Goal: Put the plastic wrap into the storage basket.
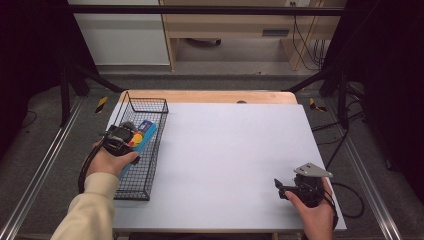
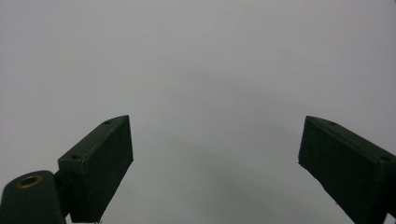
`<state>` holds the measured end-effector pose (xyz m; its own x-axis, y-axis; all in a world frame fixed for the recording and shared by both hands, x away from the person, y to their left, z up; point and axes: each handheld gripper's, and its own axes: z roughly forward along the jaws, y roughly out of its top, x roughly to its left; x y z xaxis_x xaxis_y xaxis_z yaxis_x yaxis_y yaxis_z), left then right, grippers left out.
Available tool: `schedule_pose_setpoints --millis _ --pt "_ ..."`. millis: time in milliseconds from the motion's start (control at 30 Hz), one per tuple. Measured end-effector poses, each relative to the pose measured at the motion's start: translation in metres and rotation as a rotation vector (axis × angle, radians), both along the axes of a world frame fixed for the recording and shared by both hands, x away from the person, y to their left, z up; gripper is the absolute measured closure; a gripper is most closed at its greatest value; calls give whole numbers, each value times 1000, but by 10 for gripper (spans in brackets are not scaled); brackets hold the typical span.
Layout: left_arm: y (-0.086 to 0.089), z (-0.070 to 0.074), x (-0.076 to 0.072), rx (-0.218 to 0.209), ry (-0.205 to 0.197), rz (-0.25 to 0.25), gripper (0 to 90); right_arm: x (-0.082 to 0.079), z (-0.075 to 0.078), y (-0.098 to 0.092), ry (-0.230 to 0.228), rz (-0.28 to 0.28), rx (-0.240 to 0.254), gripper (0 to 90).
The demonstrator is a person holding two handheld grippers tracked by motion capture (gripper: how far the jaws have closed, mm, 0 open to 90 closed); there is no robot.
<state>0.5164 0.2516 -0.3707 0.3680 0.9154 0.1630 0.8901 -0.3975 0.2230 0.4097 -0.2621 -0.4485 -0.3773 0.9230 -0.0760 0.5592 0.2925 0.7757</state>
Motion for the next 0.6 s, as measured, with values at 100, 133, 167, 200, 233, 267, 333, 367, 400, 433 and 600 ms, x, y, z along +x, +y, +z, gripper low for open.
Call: schedule_pose_setpoints --millis 100,133,167,200,233,267,333,367,400,433,600 --pt "-1 -2 1 4 6 2 322 0 0 0 0 -2 2 103" --pt "-1 -2 1 8 7 -1 322 0 0 1 1 -2 2 103" --pt "-1 -3 2 11 9 -3 322 0 0 1 2 -2 3 103" --pt "-2 -4 2 16 9 -4 322 0 0 0 0 -2 2 103" --pt "-2 -4 3 18 15 -5 321 0 0 0 -1 -1 0 103" --pt "-3 -5 3 19 16 -4 321 0 0 0 -1 -1 0 103" --pt "-3 -6 4 24 18 -5 322 0 0 0 -1 0 0 103" --pt "-2 -7 4 23 17 -4 322 0 0 0 1 -2 2 103" --pt "-2 -7 4 22 19 -2 321 0 0 1 1 -2 3 103" --pt "-2 -7 4 22 18 -1 322 0 0 0 0 -1 2 103" --pt "-2 -9 5 28 22 -2 321 0 0 1 0 -1 1 103"
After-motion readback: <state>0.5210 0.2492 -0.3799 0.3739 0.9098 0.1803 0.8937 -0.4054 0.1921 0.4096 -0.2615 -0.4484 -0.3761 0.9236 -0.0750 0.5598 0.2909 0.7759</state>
